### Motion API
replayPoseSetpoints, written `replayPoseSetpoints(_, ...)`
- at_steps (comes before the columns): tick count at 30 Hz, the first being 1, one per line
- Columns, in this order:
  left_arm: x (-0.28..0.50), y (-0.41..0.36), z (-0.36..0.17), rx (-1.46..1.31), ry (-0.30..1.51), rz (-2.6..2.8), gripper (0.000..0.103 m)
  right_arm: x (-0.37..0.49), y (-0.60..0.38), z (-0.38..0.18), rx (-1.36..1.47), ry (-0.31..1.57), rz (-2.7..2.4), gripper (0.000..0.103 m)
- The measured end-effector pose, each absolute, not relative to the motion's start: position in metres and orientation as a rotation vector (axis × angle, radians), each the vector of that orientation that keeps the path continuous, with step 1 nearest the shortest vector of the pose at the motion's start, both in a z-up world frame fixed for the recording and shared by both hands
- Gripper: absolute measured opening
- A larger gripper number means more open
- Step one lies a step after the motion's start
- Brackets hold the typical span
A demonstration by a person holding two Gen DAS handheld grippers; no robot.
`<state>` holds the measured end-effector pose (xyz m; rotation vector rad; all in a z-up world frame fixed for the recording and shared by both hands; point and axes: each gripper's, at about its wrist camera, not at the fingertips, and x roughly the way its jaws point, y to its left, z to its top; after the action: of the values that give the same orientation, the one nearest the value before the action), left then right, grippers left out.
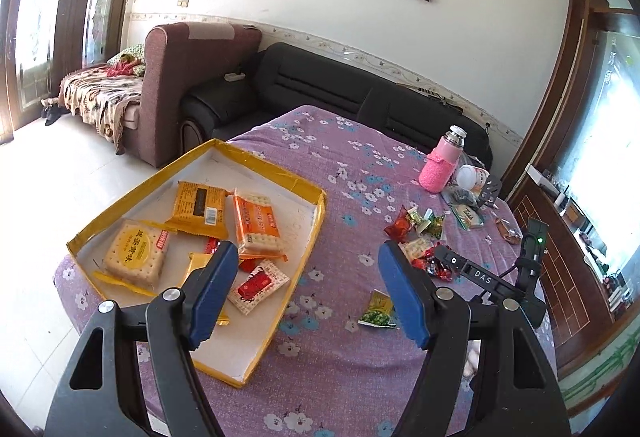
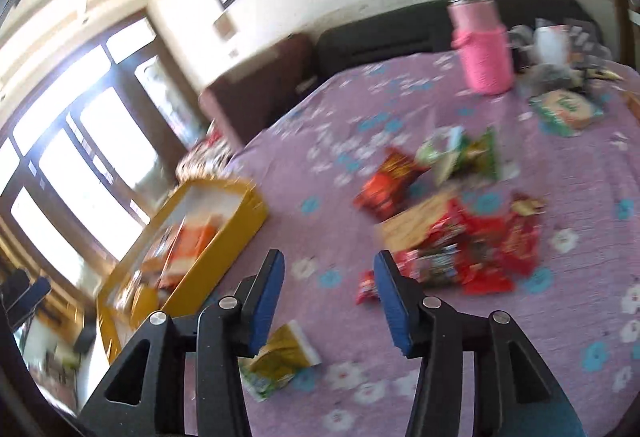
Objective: Organize snacks
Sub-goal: 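Grasp the green-yellow pouch from the table with the left gripper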
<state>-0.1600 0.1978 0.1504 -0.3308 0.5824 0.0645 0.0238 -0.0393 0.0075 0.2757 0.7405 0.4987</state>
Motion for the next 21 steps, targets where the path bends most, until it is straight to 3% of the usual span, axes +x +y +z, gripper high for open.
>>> replayPoseSetpoints(10,-0.137,0.150,0.124,-0.293,0.684,-0.091,0.073,0.042,-0.085,-0.001,0.389,0.729,0.341,0.050)
replayPoseSetpoints(21,-0.059,0.082,0.033,-0.147,0.956,-0.223,0.073,0.060,-0.120,-0.014,0.547,0.777,0.326,0.053)
